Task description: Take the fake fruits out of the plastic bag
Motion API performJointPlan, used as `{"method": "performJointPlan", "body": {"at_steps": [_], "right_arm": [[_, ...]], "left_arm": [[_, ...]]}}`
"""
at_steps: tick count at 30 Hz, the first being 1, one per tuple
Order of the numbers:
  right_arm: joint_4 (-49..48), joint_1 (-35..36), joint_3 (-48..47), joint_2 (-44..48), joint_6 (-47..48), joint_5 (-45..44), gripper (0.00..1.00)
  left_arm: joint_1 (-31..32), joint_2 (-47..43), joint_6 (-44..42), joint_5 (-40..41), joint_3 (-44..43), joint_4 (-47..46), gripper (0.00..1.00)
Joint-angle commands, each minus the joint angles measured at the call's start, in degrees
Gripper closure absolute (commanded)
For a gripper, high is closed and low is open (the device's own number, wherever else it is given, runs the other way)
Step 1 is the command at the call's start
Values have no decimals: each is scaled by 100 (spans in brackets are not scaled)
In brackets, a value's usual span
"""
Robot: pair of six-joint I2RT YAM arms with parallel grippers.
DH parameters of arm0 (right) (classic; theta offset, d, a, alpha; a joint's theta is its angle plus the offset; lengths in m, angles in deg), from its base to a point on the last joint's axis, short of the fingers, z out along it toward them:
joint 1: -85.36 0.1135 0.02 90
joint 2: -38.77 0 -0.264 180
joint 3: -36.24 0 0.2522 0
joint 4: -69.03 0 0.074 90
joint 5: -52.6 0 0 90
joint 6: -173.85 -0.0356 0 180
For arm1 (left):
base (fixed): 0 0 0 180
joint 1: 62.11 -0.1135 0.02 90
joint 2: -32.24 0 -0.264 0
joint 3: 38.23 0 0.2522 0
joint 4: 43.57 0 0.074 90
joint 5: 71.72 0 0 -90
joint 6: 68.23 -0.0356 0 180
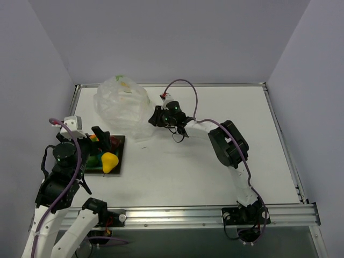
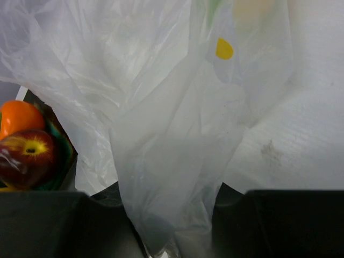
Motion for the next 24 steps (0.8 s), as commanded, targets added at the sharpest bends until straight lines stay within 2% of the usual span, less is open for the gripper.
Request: {"method": "performJointPlan", "body": {"at_steps": [1, 2, 5, 7, 8, 10, 11, 13, 24], "right_arm": [[258, 32, -830, -415, 100, -185, 78], [374, 32, -1329, -539, 100, -193, 78], [734, 41, -2060, -961, 92, -220, 77], [972, 41, -2633, -1085, 91, -290, 71], [981, 49, -2695, -1041, 109, -325, 55], [1033, 49, -2670, -814, 205, -500, 34], [1051, 49, -2617, -699, 232, -553, 17], [1043, 41, -2355, -297, 319, -641, 1], [1078, -38, -886, 2034, 742, -783, 0]], "left_arm": [[12, -74, -317, 54, 154, -209, 6], [-14, -83, -344, 63, 198, -279, 6], [-67, -110, -370, -24, 286, -306, 6], [-138, -153, -361, -121, 313, -289, 6], [-155, -180, -361, -156, 322, -280, 6], [-182, -293, -353, -192, 357, -280, 6], [-190, -329, -353, -201, 374, -288, 6], [-208, -434, -344, -209, 392, -297, 6], [-419, -558, -317, -350, 401, -306, 6]]}}
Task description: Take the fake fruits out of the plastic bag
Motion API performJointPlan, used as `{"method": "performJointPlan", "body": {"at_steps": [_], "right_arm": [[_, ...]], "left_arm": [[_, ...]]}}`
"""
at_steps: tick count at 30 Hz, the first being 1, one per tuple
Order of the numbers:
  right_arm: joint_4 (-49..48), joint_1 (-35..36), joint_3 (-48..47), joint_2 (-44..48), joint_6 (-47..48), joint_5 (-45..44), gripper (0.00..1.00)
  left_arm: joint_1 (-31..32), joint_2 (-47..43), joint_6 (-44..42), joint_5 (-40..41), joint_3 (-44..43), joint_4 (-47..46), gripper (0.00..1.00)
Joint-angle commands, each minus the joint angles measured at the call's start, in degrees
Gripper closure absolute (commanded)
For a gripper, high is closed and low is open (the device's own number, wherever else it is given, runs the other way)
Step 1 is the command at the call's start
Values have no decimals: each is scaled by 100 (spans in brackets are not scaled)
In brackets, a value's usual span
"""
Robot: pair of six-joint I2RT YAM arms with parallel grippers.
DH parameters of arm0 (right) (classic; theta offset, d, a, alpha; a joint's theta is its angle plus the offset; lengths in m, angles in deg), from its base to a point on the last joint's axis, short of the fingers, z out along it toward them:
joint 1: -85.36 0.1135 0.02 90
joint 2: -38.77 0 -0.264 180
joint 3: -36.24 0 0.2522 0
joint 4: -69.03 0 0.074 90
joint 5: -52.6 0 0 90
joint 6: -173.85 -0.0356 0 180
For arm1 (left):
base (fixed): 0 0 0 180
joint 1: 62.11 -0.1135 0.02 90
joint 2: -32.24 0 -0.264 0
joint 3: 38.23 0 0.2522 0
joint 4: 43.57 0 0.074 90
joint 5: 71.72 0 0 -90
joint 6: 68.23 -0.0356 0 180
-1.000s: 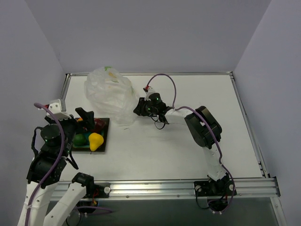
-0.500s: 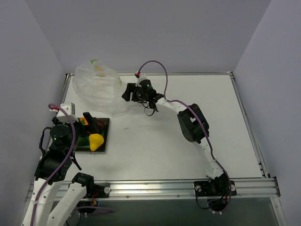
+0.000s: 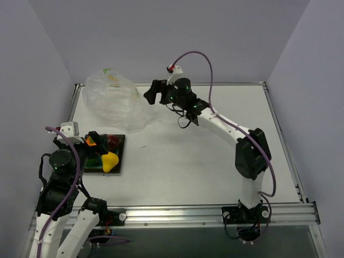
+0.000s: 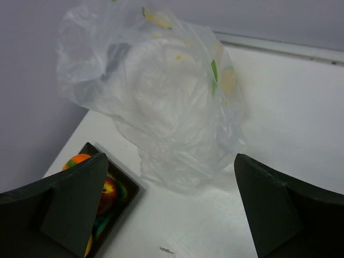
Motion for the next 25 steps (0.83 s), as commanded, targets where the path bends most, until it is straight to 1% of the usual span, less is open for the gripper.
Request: {"method": "performJointPlan", "body": {"at_steps": [1, 8, 9, 11, 12, 13, 14, 15, 16, 18, 19, 20, 21, 25], "right_arm": [[-138, -52, 349, 1077, 243, -59, 0], [-102, -183, 1570, 2370, 384, -76, 0], [-85, -201, 1902, 2702, 375, -94, 0], [-23, -254, 2282, 3081, 332, -50, 0], [-23, -254, 2501, 3510, 305, -59, 0], [29, -254, 2895, 3740, 288, -172, 0], [82, -271, 3082, 3977, 287, -260, 0], [126, -271, 3258, 4450, 287, -365, 0], [266, -280, 3555, 4663, 270, -497, 0], [494, -298, 3803, 5268, 270, -962, 0], [565, -315, 3961, 5420, 279, -1095, 0], [635, -315, 4015, 5543, 279, -1488, 0], [697, -368, 4059, 5710, 287, -1579, 0], [830, -438, 4077, 5869, 226, -1966, 0]], "left_arm": [[-80, 12, -66, -53, -110, -122, 6], [-115, 144, 31, -167, -198, -140, 6], [-124, 170, 65, -193, -233, -149, 6], [-124, 285, 101, -350, -435, -105, 6], [-124, 320, 153, -421, -523, -87, 6], [-124, 355, 188, -483, -593, -105, 6], [-124, 364, 215, -570, -698, -192, 6], [-124, 364, 285, -789, -743, -262, 6], [-116, 381, 320, -861, -769, -367, 6], [-115, 417, 417, -1019, -831, -473, 6], [-115, 434, 435, -1072, -831, -587, 6], [-115, 443, 444, -1116, -779, -632, 6], [-107, 452, 470, -1203, -744, -667, 6], [-124, 584, 505, -1195, -647, -606, 6]]}}
